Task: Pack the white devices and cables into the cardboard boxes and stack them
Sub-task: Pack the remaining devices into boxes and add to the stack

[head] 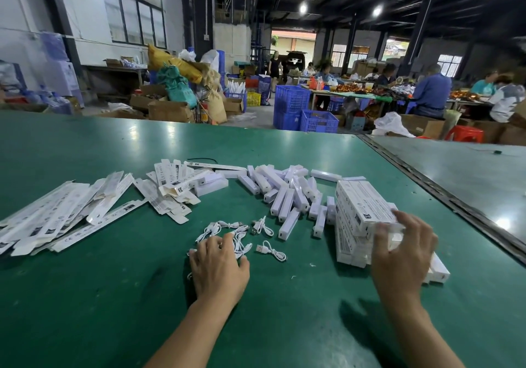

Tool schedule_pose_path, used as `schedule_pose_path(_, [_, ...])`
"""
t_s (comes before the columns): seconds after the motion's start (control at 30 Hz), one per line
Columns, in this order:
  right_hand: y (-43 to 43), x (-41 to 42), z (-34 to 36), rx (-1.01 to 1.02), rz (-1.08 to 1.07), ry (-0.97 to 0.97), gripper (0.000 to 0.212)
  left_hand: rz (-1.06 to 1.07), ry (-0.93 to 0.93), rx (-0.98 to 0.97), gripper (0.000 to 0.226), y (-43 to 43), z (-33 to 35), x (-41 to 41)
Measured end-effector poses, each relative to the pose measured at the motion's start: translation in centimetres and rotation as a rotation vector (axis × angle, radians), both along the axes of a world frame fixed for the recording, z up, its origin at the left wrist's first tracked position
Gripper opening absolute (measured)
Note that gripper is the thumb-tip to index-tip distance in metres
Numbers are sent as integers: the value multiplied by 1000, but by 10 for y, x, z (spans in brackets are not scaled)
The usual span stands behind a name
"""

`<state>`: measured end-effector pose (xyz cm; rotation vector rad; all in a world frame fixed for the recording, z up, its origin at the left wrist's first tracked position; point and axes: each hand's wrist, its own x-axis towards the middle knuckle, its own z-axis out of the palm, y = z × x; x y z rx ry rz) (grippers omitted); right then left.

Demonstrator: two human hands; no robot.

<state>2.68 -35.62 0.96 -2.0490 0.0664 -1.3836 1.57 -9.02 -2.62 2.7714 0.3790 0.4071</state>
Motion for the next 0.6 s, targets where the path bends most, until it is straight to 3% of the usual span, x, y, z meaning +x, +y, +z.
schedule_pose_path(0.1, [32, -9, -5, -245, 315, -65, 21, -22, 5, 60, 46, -3, -1, 1])
schedule_pose_path(0.17, [51, -13, -13, -394, 521, 42, 12, -19, 8, 100, 46, -4, -2, 2])
schedule_pose_path(0.23, [63, -14, -25, -555, 615, 199, 15, -8, -13, 121, 46, -5, 0, 3])
schedule_pose_path(0.33, [72, -13, -36, -724, 675, 558, 50, 14, -91, 58, 43, 0, 5, 9])
schedule_pose_path(0.4, [72, -10, -40, -782, 680, 668, 63, 31, -125, 28, 42, 12, 10, 18])
schedule_pose_path(0.5, [72, -6, -41, -797, 672, 720, 62, 42, -60, 72, 47, 42, 18, 39])
schedule_pose_path(0.6, [72, -5, -43, -807, 651, 758, 58, 45, 191, 76, 65, 80, 19, 57])
